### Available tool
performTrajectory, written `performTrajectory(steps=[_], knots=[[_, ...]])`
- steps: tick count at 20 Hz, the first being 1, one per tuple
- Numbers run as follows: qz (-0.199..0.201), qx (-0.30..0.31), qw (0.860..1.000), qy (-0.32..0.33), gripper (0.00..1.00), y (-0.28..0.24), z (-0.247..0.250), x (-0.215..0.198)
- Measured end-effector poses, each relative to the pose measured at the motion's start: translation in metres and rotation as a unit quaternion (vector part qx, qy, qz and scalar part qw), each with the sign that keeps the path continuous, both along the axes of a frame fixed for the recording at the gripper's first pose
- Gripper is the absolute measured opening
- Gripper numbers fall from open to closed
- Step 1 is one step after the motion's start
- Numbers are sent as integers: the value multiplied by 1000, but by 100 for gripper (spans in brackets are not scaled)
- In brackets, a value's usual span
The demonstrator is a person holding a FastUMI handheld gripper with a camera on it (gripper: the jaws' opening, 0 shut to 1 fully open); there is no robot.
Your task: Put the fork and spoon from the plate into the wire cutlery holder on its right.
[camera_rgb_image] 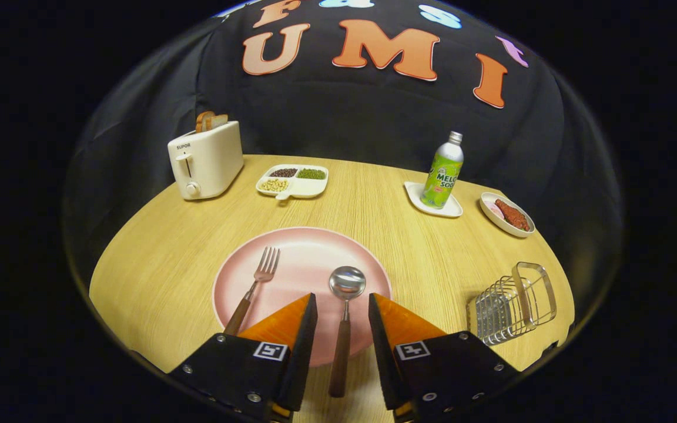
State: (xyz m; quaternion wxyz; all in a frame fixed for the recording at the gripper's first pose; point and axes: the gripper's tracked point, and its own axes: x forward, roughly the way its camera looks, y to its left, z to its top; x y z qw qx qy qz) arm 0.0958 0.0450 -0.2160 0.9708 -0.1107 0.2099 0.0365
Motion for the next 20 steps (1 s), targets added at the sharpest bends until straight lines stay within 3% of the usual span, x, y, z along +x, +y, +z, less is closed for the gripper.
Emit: performTrajectory(steps=[4,17,18,20], knots=[[-3,-7,1000,20,40,-2,-15,2],[-26,-14,998,52,19,-9,-36,12],[-29,-13,998,54,11,-10,-36,11],[-32,-1,998,59,5,-8,-36,11]])
